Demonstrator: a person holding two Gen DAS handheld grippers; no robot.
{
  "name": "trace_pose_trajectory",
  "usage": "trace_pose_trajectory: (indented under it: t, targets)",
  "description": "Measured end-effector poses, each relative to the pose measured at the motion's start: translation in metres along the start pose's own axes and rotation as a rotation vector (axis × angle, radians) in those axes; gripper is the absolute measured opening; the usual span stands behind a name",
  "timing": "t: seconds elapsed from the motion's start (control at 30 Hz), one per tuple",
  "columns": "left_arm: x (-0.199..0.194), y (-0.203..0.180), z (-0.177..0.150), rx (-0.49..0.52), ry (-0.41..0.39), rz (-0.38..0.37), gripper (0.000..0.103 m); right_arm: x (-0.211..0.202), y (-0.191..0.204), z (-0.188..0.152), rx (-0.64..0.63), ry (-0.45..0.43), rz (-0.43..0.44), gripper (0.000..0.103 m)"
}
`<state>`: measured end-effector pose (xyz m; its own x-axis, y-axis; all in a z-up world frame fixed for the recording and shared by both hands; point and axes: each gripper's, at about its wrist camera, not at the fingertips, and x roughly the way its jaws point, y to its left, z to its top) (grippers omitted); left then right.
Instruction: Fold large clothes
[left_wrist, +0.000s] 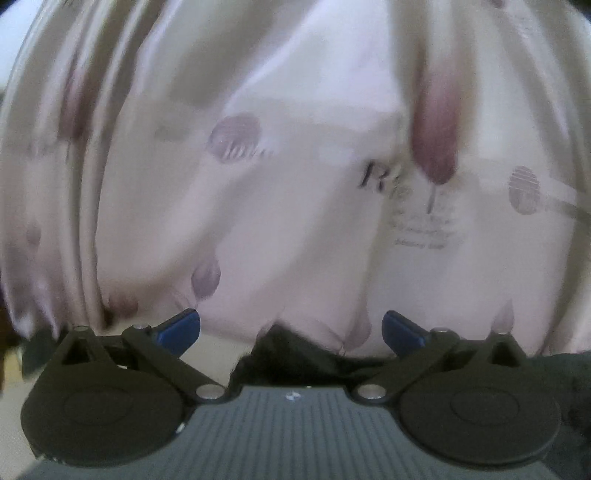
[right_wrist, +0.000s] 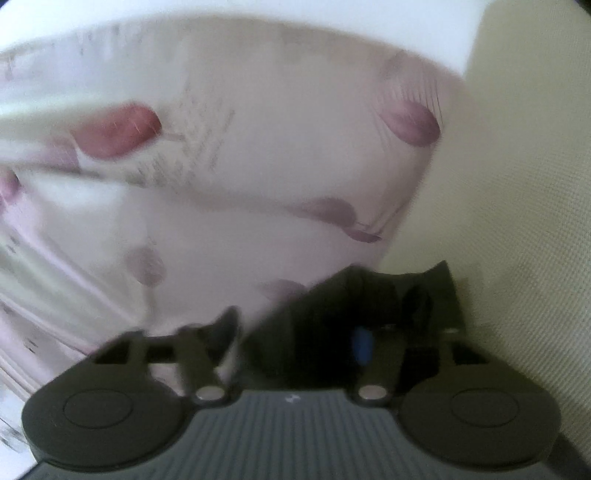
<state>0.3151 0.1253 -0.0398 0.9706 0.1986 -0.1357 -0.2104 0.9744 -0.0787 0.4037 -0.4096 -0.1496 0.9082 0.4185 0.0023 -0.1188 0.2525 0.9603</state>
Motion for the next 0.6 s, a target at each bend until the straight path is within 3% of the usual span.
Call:
trace_pose_trajectory:
  t: [0.07, 0.13, 0.17, 0.23, 0.27, 0.3, 0.37, 0.4, 0.43, 0.6]
  targets:
    - [-0.003, -0.003, 0.004, 0.011, 0.023, -0.034, 0.103, -0.014, 0.005, 0.006, 0.009, -0.047, 0.028, 0.088]
    - [-0.010, -0.006, 0.005, -0.006, 0.044, -0.111, 0.103, -0.023, 0.017, 0.010, -0.047, -0.046, 0.026, 0.088]
    - [-0.013, -0.010, 0.005, -0.006, 0.053, -0.144, 0.103, -0.026, 0.030, 0.008, -0.150, -0.042, 0.005, 0.088]
    - [-0.017, -0.020, 0.002, -0.004, 0.080, -0.198, 0.098, -0.018, 0.067, -0.007, -0.450, 0.010, -0.123, 0.087]
    - [-0.018, -0.025, 0.000, 0.000, 0.091, -0.226, 0.095, -0.009, 0.083, -0.021, -0.608, 0.044, -0.192, 0.075]
    - [-0.018, -0.032, -0.002, 0.012, 0.106, -0.246, 0.091, 0.000, 0.096, -0.032, -0.720, 0.078, -0.229, 0.056]
    - [-0.013, -0.049, -0.007, 0.054, 0.149, -0.259, 0.068, 0.024, 0.113, -0.052, -0.867, 0.136, -0.294, 0.047]
    - [-0.007, -0.057, -0.009, 0.074, 0.167, -0.268, 0.064, 0.037, 0.118, -0.059, -0.921, 0.150, -0.331, 0.041]
    - [-0.001, -0.063, -0.012, 0.095, 0.179, -0.272, 0.058, 0.051, 0.121, -0.064, -0.963, 0.159, -0.364, 0.038]
    - [0.036, -0.070, -0.022, 0.131, 0.221, -0.232, 0.057, 0.106, 0.108, -0.070, -1.048, 0.204, -0.512, 0.037]
